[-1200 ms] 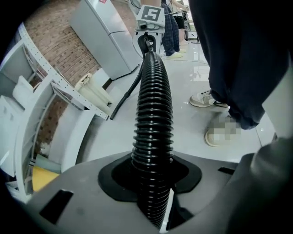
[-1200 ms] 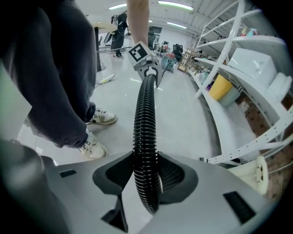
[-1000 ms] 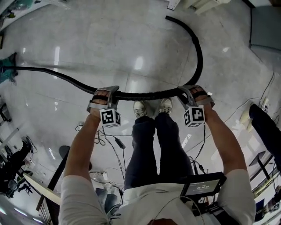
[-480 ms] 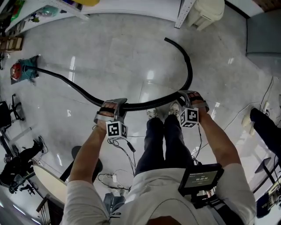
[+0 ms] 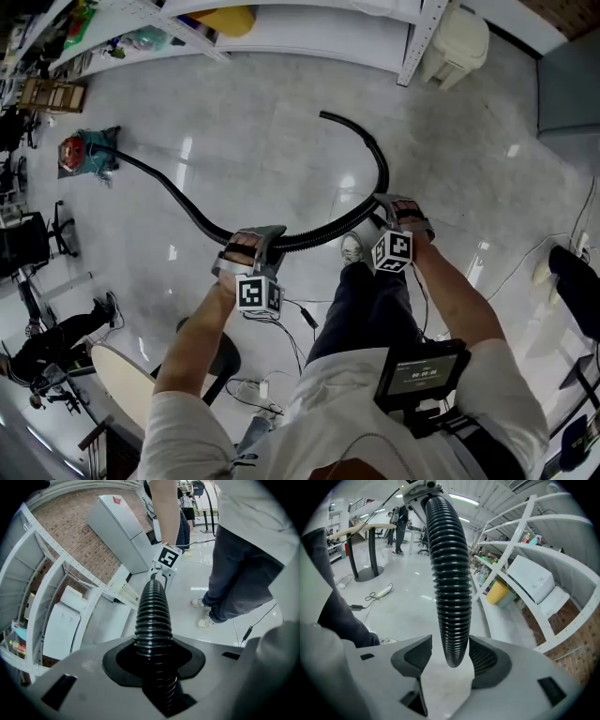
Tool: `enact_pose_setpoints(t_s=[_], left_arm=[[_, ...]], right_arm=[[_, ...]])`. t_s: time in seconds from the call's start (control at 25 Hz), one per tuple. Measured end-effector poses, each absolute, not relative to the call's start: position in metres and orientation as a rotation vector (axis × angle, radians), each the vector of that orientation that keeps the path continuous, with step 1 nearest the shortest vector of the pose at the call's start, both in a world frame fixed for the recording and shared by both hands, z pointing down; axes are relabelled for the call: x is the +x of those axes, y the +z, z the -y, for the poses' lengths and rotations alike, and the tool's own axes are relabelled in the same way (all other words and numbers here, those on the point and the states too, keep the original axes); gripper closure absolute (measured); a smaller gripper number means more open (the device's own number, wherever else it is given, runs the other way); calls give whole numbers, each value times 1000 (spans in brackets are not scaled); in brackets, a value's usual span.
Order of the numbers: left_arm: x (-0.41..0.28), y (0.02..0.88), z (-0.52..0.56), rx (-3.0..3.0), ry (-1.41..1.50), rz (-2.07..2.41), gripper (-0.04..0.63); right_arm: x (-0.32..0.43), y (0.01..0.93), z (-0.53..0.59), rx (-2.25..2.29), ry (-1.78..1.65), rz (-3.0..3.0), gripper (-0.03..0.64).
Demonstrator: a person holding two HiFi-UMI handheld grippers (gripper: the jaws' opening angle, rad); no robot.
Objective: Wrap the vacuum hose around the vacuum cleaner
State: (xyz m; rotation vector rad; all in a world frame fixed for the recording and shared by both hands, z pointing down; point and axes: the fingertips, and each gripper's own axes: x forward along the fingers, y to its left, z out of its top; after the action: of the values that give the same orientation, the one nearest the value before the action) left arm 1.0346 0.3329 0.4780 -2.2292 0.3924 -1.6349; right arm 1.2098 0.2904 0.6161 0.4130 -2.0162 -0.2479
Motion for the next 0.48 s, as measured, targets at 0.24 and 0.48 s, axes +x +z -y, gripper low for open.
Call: enact_pose_setpoints(t_s=[0.24, 0.48], left_arm=[[1022, 443, -337, -2225, -1613, -408, 469], [1015, 413, -336, -2235, -1593, -467, 469]], right_arm=[[1157, 594, -269, 424, -346, 2095, 389], [1134, 566, -265, 415, -382, 2160, 420]])
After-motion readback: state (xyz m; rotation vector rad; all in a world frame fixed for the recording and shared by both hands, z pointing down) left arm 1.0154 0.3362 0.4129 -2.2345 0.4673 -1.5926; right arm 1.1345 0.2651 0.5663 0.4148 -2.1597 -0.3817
